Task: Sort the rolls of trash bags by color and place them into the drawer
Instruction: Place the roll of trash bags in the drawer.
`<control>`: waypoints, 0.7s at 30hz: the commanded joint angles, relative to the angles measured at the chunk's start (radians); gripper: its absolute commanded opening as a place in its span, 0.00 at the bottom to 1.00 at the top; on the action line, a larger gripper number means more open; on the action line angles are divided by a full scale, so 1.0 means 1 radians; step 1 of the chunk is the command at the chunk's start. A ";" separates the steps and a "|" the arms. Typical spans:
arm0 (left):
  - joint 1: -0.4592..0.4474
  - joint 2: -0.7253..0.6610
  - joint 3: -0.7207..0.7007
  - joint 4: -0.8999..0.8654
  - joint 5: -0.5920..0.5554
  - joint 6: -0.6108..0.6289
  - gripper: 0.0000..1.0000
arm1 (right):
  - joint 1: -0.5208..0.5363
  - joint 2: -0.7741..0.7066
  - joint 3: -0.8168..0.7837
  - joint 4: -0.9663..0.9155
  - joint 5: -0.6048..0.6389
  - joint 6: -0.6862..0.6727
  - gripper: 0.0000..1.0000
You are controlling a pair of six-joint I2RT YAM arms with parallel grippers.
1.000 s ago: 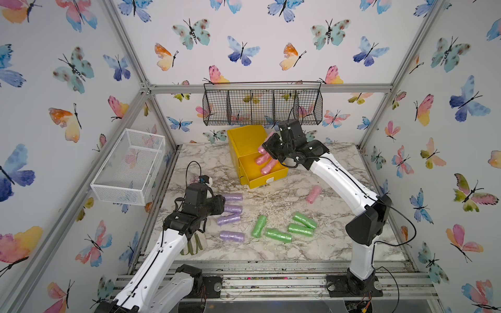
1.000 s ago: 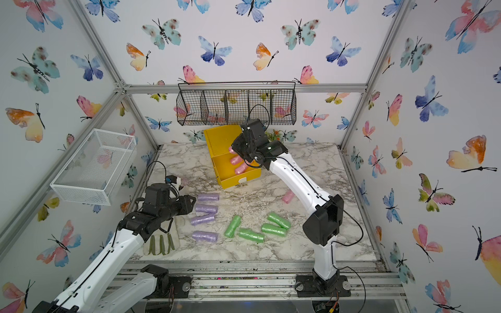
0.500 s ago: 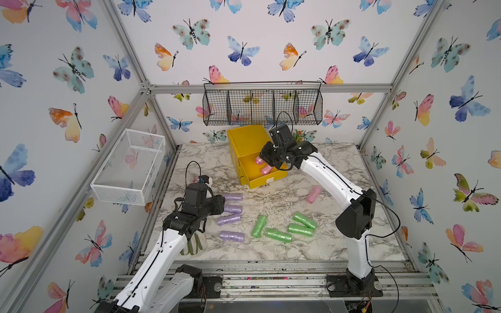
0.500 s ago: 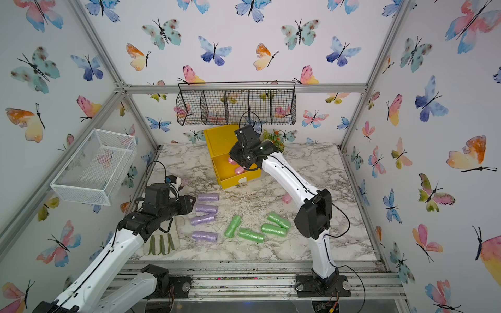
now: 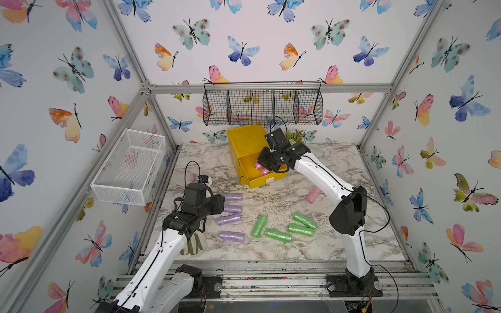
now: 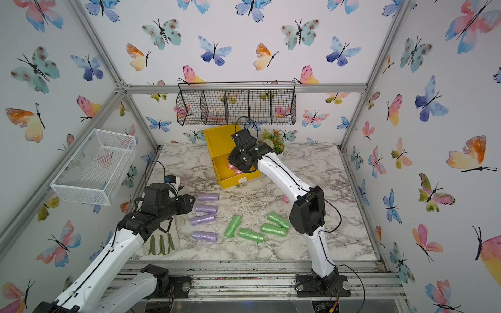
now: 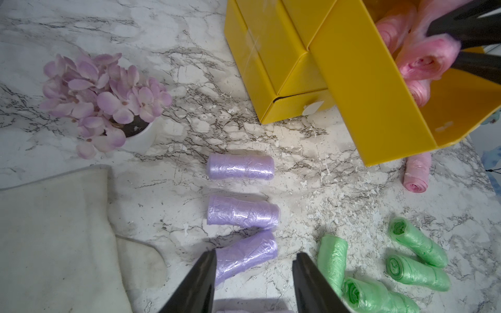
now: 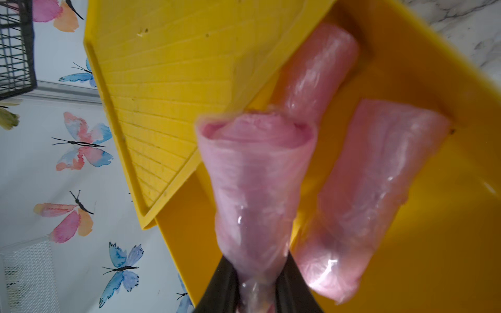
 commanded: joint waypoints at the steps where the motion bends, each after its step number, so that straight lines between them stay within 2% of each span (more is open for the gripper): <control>1: 0.006 0.000 -0.007 0.012 0.016 0.010 0.51 | 0.002 0.022 0.042 -0.052 0.021 -0.031 0.24; 11: 0.009 -0.003 -0.006 0.011 0.016 0.010 0.51 | 0.002 -0.001 0.033 -0.080 0.076 -0.036 0.25; 16: 0.015 -0.001 -0.006 0.013 0.023 0.010 0.51 | 0.002 -0.062 -0.067 -0.029 0.095 0.003 0.25; 21: 0.020 -0.002 -0.006 0.014 0.030 0.010 0.51 | 0.003 -0.050 -0.074 -0.021 0.079 0.018 0.27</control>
